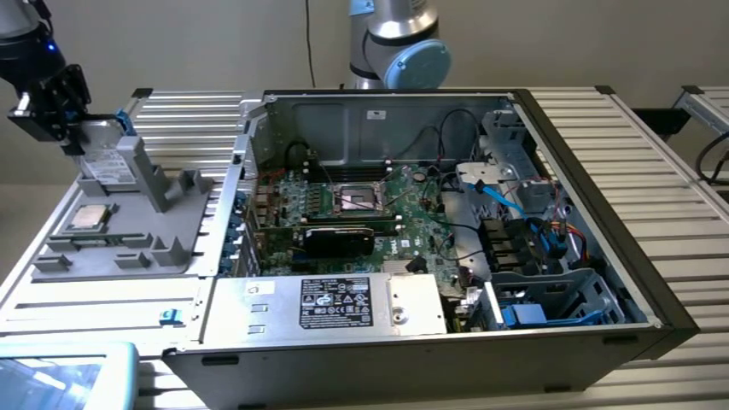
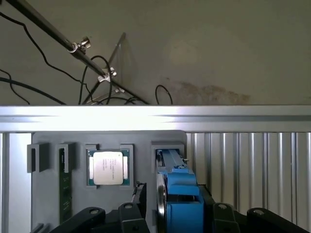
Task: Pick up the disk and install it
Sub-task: 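Pick up the disk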
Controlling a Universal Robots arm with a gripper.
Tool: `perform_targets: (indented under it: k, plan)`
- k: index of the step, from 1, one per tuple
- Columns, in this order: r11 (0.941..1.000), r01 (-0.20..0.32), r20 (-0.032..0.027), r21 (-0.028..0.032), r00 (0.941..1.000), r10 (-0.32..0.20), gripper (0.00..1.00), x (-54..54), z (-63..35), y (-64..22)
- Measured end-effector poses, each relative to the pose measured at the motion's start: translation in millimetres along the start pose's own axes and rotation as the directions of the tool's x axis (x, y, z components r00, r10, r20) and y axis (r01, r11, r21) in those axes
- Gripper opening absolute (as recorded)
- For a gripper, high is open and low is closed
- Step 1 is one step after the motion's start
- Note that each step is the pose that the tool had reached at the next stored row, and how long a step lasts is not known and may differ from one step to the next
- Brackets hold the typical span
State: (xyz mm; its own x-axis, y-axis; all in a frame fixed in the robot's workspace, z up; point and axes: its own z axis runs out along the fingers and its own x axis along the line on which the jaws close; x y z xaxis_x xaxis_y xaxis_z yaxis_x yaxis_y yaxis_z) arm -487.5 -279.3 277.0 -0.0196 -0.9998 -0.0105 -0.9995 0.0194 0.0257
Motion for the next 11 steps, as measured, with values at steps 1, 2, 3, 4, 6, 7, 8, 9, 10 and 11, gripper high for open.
perform_targets:
  k: [1, 2, 3, 4, 6, 7, 8, 9, 10, 11]
  plan:
    - [1.0, 0.0, 0.0, 0.0, 1.0, 0.0, 0.52, -0.1, 0.2, 0.0]
    - [1.0, 0.0, 0.0, 0.0, 1.0, 0.0, 0.52, -0.1, 0.4, 0.0]
    - [1.0, 0.0, 0.0001, 0.0001, 1.0, 0.0, 0.52, -0.1, 0.6, 0.0]
    - [1.0, 0.0, 0.0, 0.0001, 1.0, 0.0, 0.52, -0.1, 0.6, 0.0]
    - [1.0, 0.0, 0.0, 0.0001, 1.0, 0.0, 0.5, -0.1, 0.8, 0.0]
    - [1.0, 0.0, 0.0001, 0.0001, 1.0, 0.0, 0.5, -0.1, 0.8, 0.0]
    - [1.0, 0.0, 0.0001, 0.0001, 1.0, 0.0, 0.44, -0.1, 0.8, 0.0]
    - [1.0, 0.0, 0.0001, 0.0001, 1.0, 0.0, 0.44, -0.1, 0.8, 0.0]
    - [1.0, 0.0, 0.0001, 0.0002, 1.0, 0.0, 0.37, -0.1, 0.9, 0.0]
    - [1.0, 0.0, 0.0002, 0.0003, 1.0, 0.0, 0.37, 0.0, 1.0, 0.0]
